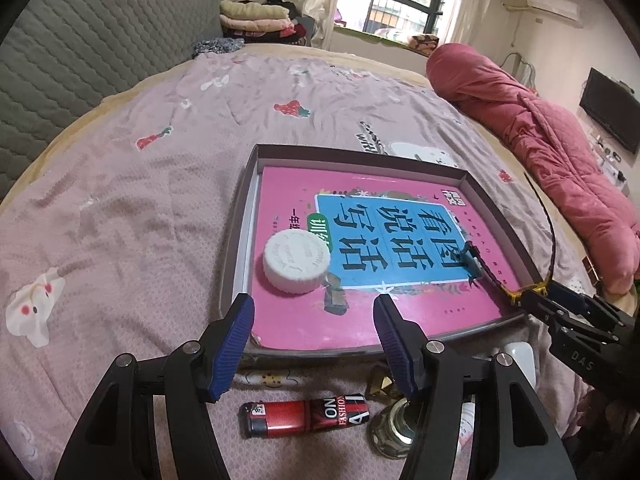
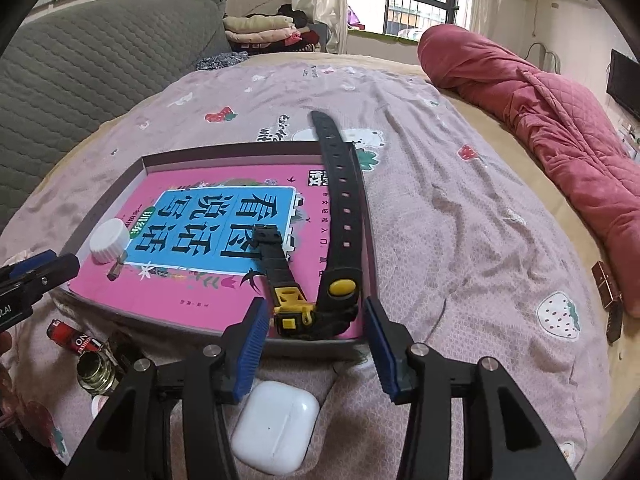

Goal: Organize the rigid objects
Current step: 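Lower the black watch into the tray and open the right gripper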

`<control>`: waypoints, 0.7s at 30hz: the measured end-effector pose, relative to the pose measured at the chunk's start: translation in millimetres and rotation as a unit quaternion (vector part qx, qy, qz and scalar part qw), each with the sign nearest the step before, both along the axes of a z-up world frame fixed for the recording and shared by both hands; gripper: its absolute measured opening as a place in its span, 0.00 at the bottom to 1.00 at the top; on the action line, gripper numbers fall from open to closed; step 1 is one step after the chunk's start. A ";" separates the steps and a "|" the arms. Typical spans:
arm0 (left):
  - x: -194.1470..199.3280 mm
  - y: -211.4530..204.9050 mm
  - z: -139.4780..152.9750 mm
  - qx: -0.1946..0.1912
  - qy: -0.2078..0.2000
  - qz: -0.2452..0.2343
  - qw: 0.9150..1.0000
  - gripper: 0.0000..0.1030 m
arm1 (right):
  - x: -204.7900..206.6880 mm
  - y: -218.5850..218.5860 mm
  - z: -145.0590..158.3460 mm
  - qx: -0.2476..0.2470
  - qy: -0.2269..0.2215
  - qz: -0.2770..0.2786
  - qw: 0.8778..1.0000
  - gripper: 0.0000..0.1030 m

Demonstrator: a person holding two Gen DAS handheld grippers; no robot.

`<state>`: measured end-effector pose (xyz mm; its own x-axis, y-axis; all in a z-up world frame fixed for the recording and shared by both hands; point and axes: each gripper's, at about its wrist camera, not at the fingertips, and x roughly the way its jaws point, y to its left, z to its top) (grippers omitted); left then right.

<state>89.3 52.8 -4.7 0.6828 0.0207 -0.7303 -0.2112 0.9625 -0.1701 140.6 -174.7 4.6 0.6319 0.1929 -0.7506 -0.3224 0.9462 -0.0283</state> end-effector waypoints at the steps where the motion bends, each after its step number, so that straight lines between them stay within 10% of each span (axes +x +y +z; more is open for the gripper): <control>1: -0.6 -0.3 0.3 0.002 0.000 0.000 1.000 0.62 | -1.3 -0.9 0.7 0.001 -0.001 0.002 1.000 0.47; 21: -17.0 0.6 14.3 0.005 -0.004 0.012 1.000 0.62 | -17.6 -6.9 12.0 0.014 -0.017 0.009 1.000 0.54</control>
